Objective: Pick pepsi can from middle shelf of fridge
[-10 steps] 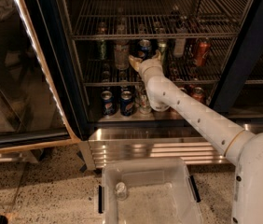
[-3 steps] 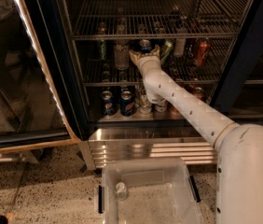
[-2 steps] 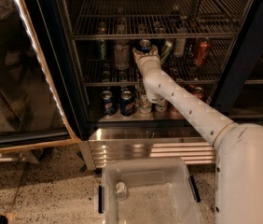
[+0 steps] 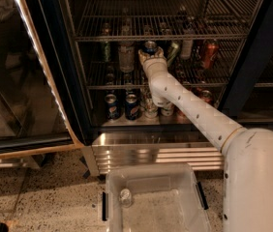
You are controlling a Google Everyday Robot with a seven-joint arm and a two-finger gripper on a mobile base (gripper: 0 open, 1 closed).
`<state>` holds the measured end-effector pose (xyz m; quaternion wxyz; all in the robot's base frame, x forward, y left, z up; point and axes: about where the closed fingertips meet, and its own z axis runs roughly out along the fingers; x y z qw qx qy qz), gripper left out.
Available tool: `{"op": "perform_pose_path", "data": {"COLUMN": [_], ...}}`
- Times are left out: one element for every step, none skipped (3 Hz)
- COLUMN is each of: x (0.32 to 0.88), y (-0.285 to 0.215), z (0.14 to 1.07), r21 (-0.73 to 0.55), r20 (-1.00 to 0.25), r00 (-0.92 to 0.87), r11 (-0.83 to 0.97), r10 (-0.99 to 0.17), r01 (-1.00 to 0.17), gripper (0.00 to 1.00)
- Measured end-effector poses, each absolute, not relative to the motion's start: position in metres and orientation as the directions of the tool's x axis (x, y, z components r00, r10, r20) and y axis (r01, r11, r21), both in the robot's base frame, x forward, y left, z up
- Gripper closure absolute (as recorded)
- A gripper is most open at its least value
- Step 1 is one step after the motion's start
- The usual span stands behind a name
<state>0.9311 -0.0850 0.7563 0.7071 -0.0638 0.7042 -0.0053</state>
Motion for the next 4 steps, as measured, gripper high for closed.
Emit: {"op": "perform_pose_path", "data": {"x": [0.931, 0.931, 0.918, 0.899], "y": [-0.085, -0.085, -0.091, -0.099], "z": [0.756, 0.756, 0.757, 0.763], "r21": [-0.098, -0.098, -0.090, -0.076], "r20": [-0.995, -0.995, -0.996, -0.997], "r00": [0.008, 0.008, 0.007, 0.028], "r11": [0.992, 0.992, 0.993, 0.995], "r10": [-0.097, -0.097, -0.090, -0.074], "r01": [-0.082, -0.082, -0.078, -0.063], "gripper": [1.00, 1.00, 1.00, 1.00]}}
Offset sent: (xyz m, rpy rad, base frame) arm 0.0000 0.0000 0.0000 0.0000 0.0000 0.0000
